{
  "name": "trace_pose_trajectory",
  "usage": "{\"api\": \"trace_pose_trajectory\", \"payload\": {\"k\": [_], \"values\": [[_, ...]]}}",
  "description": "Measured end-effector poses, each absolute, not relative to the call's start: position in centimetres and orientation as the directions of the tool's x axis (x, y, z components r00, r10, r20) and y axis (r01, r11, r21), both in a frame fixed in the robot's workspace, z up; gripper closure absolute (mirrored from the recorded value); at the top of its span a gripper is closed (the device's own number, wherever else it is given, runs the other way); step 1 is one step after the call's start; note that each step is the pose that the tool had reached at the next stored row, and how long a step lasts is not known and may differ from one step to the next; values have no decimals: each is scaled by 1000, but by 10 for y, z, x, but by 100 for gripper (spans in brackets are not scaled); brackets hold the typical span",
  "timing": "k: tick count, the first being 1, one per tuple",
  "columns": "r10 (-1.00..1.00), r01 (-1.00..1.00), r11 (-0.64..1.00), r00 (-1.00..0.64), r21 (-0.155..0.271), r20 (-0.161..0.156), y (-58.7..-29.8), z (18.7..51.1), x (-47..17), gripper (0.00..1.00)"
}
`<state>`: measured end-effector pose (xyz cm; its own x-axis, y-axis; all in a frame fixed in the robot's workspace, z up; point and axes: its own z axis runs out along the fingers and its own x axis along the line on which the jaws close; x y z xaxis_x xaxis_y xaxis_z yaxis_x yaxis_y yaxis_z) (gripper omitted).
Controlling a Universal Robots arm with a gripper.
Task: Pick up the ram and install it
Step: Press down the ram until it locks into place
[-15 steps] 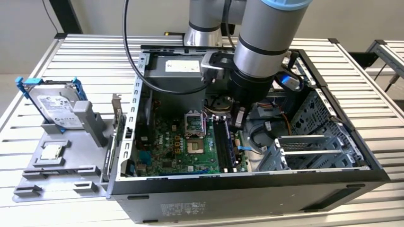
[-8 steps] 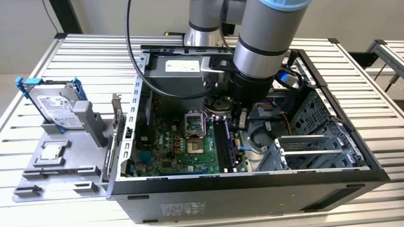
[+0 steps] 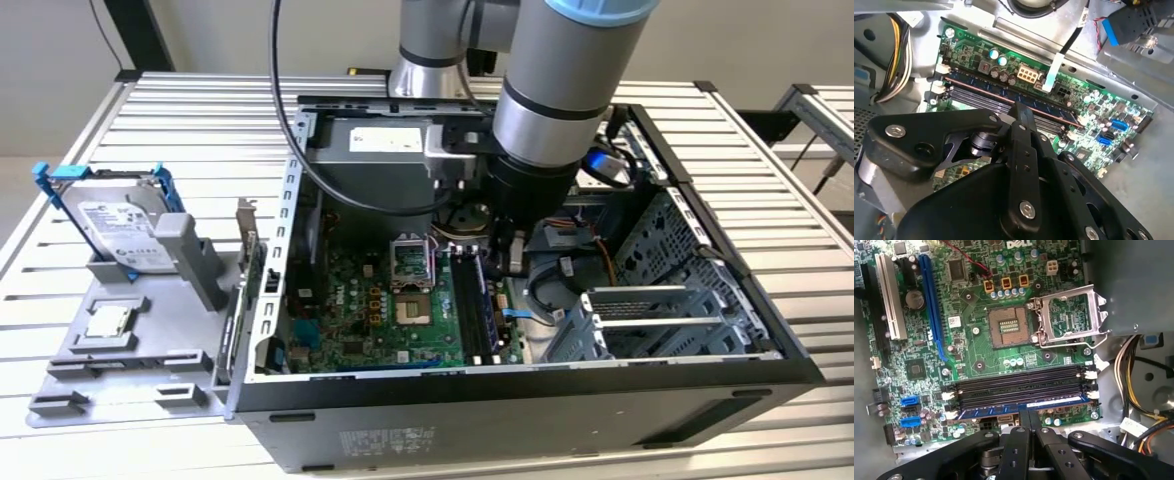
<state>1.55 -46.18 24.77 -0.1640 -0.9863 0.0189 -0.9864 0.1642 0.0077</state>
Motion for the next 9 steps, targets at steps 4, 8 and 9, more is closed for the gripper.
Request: {"api": "trace_pose_trajectory", "payload": {"k": [4,8,9], "values": [[-990,-990,139,-139,8,19,-462,247,16,100],[-993,-993,118,-117,8,19,-462,246,16,100],[-993,-994,112,-112,8,19,-462,246,16,100]]}}
